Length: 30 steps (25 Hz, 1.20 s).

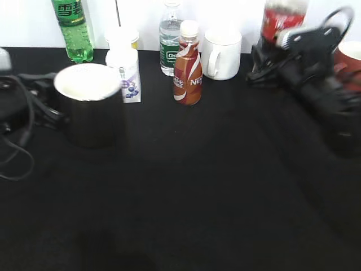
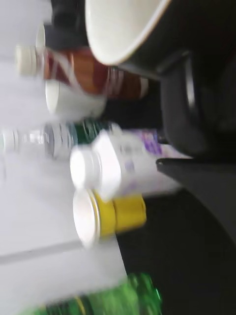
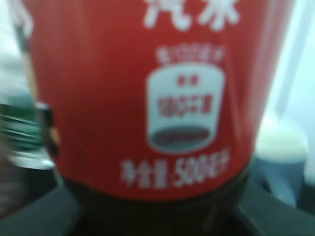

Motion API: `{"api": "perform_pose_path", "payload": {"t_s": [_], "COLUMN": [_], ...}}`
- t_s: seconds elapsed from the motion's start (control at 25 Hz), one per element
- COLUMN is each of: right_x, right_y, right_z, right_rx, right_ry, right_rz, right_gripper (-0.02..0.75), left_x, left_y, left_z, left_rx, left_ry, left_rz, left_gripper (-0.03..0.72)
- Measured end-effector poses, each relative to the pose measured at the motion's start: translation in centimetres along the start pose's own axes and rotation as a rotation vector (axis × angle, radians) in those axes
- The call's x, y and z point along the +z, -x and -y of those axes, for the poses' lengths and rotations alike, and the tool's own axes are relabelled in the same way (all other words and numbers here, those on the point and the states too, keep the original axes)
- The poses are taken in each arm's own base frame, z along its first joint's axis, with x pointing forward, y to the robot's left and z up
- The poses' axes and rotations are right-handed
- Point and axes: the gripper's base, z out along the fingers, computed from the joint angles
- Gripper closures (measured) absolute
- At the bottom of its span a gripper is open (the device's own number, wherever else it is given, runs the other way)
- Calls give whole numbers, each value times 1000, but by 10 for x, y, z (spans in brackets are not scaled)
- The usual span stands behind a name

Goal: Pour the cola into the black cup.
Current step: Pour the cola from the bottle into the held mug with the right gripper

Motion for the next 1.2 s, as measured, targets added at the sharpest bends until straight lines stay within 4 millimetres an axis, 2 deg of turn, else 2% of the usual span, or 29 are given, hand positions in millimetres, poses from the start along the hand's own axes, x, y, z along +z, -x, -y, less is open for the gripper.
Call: {"api": "perform_pose_path", "payload": {"t_s": [0.08,0.16,0.24,0.32,0.44,0.64,0.84,1.2], "right_x": [-13,-19,-25,-29,-29,-26,-25,-24], "right_y": [24,37,35,33,31,31,35,44], "right_z": [-11,-32,-62,-79,-80,-69,-67,-66], "right_rx": [-56,-110,-223,-384,-625,-949,-1132,-1388], "right_ry": [113,211,337,413,418,298,259,175], "right_rz": [0,1,-18,-15,16,17,80,191], "right_gripper": [371,371,371,371,371,371,371,371], "left_x": [4,7,9,9,9,9,8,8], "left_y": [1,2,3,3,3,3,1,-1], "left_z": [18,33,43,45,45,45,50,50], "left_rx": [8,7,-1,0,-2,-3,40,43], "left_ry": [-67,-115,-138,-145,-143,-144,-203,-201], "left_rz": [1,4,9,9,10,16,-9,-30], "left_gripper": [638,638,638,638,638,638,638,638]}}
